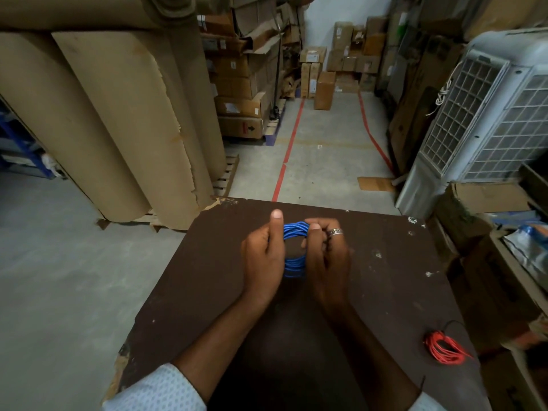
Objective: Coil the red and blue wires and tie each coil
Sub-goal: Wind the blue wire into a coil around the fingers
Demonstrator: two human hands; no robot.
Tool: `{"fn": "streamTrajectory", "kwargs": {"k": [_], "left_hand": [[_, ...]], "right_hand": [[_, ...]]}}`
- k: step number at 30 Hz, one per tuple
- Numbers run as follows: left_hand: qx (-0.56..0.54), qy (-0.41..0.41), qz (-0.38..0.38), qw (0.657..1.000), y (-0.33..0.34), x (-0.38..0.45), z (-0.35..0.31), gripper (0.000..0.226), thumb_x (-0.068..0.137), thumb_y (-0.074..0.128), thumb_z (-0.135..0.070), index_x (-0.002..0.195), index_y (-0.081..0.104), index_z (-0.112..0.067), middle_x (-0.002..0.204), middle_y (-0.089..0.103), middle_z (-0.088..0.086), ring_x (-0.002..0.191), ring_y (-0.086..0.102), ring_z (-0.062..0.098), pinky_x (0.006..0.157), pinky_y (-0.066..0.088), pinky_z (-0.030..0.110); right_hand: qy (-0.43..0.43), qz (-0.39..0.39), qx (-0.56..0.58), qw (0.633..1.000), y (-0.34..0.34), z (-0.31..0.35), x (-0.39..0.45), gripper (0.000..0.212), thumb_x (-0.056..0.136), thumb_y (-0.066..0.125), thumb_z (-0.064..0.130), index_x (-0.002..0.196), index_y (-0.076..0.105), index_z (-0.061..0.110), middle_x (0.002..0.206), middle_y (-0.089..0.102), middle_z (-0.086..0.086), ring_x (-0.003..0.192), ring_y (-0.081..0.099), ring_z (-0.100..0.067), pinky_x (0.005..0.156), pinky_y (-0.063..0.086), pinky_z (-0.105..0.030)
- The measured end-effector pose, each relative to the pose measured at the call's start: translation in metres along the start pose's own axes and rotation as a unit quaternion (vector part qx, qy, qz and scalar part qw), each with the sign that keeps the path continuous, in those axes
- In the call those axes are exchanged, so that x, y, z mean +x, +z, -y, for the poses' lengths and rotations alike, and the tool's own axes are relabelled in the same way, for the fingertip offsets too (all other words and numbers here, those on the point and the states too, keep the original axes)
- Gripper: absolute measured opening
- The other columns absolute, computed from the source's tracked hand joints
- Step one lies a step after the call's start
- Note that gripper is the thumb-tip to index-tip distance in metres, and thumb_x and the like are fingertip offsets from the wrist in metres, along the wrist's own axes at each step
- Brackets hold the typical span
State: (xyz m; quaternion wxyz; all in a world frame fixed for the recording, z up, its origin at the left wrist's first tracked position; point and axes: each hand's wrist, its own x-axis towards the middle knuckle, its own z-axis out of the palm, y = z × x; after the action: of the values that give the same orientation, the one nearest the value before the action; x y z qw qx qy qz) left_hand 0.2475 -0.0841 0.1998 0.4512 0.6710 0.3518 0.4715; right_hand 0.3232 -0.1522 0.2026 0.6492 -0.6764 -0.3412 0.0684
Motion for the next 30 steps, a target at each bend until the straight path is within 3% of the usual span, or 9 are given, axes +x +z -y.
{"fn": "streamTrajectory", "kwargs": {"k": [5, 8, 10, 12, 15, 19, 22, 26, 30], "left_hand": [[-0.116, -0.151, 0.038, 0.981, 0.007, -0.005, -0.003, 0.053, 0.102, 0.044, -0.047, 0.076, 0.067, -0.007, 0.066, 0.070, 0.005, 0.065, 0.070, 0.017, 0.058, 0.054, 0.029], [-0.100, -0.120, 0.026, 0.987, 0.014, -0.009, -0.002, 0.058, 0.104, 0.041, -0.046, 0.084, 0.066, 0.002, 0.073, 0.071, 0.008, 0.070, 0.069, 0.017, 0.063, 0.053, 0.032], [-0.057, -0.069, 0.031, 0.995, 0.019, -0.012, 0.000, 0.054, 0.105, 0.038, -0.047, 0.087, 0.068, -0.005, 0.078, 0.072, 0.007, 0.074, 0.070, 0.019, 0.066, 0.056, 0.036], [-0.019, -0.042, 0.028, 0.999, 0.023, -0.013, 0.000, 0.054, 0.105, 0.036, -0.047, 0.085, 0.068, -0.009, 0.074, 0.069, 0.007, 0.071, 0.069, 0.017, 0.062, 0.056, 0.035], [0.016, -0.042, 0.022, 0.999, 0.031, -0.010, -0.002, 0.055, 0.105, 0.035, -0.043, 0.074, 0.067, -0.010, 0.063, 0.065, 0.000, 0.061, 0.065, 0.004, 0.055, 0.047, 0.017], [0.026, -0.055, 0.054, 0.997, 0.044, -0.012, 0.005, 0.056, 0.105, 0.035, -0.047, 0.070, 0.064, -0.013, 0.060, 0.060, 0.003, 0.056, 0.059, 0.011, 0.054, 0.045, 0.031], [0.034, -0.064, 0.065, 0.995, 0.054, -0.019, 0.010, 0.051, 0.106, 0.036, -0.042, 0.069, 0.063, -0.020, 0.057, 0.058, -0.002, 0.052, 0.056, 0.004, 0.049, 0.041, 0.022], [0.037, -0.077, 0.064, 0.994, 0.071, -0.032, 0.019, 0.050, 0.107, 0.040, -0.031, 0.059, 0.054, -0.024, 0.050, 0.050, -0.007, 0.044, 0.049, 0.000, 0.044, 0.034, 0.013], [0.066, -0.099, 0.060, 0.991, 0.088, -0.044, 0.039, 0.056, 0.106, 0.044, -0.029, 0.051, 0.044, -0.022, 0.042, 0.043, -0.009, 0.040, 0.045, 0.001, 0.043, 0.030, 0.014]], "right_hand": [[0.033, -0.024, 0.007, 0.999, 0.000, -0.009, 0.001, 0.016, 0.105, 0.046, 0.019, 0.099, 0.061, 0.015, 0.077, 0.066, 0.002, 0.070, 0.069, -0.010, 0.062, 0.057, -0.034], [0.038, -0.052, 0.027, 0.998, -0.004, -0.008, 0.002, 0.017, 0.105, 0.045, 0.014, 0.094, 0.057, 0.009, 0.075, 0.061, 0.005, 0.066, 0.063, -0.003, 0.061, 0.049, -0.020], [0.043, -0.052, 0.034, 0.997, -0.006, -0.011, 0.003, 0.017, 0.105, 0.044, 0.013, 0.094, 0.055, 0.006, 0.075, 0.060, 0.004, 0.064, 0.061, -0.002, 0.058, 0.047, -0.016], [0.050, -0.053, 0.029, 0.997, -0.008, -0.014, 0.005, 0.017, 0.105, 0.044, 0.015, 0.092, 0.054, 0.008, 0.075, 0.061, 0.002, 0.064, 0.062, -0.004, 0.058, 0.049, -0.021], [0.056, -0.059, 0.037, 0.996, -0.011, -0.022, 0.008, 0.017, 0.104, 0.044, 0.014, 0.089, 0.051, 0.010, 0.074, 0.061, 0.001, 0.064, 0.062, -0.007, 0.057, 0.052, -0.025], [0.044, -0.061, 0.039, 0.996, -0.023, -0.031, 0.009, 0.018, 0.104, 0.044, 0.010, 0.088, 0.052, 0.008, 0.073, 0.059, 0.001, 0.063, 0.059, -0.007, 0.059, 0.049, -0.024], [0.073, -0.054, 0.037, 0.995, -0.036, -0.040, 0.004, 0.019, 0.105, 0.046, 0.016, 0.089, 0.055, 0.010, 0.076, 0.064, -0.004, 0.069, 0.064, -0.014, 0.063, 0.052, -0.031], [0.101, -0.037, 0.034, 0.994, -0.060, -0.060, -0.007, 0.020, 0.105, 0.048, 0.025, 0.094, 0.061, 0.014, 0.083, 0.067, -0.001, 0.078, 0.065, -0.010, 0.071, 0.052, -0.030], [0.151, -0.037, -0.005, 0.988, -0.087, -0.099, -0.025, 0.034, 0.105, 0.040, 0.045, 0.095, 0.065, 0.023, 0.085, 0.068, 0.001, 0.082, 0.067, -0.017, 0.074, 0.052, -0.040]]}}
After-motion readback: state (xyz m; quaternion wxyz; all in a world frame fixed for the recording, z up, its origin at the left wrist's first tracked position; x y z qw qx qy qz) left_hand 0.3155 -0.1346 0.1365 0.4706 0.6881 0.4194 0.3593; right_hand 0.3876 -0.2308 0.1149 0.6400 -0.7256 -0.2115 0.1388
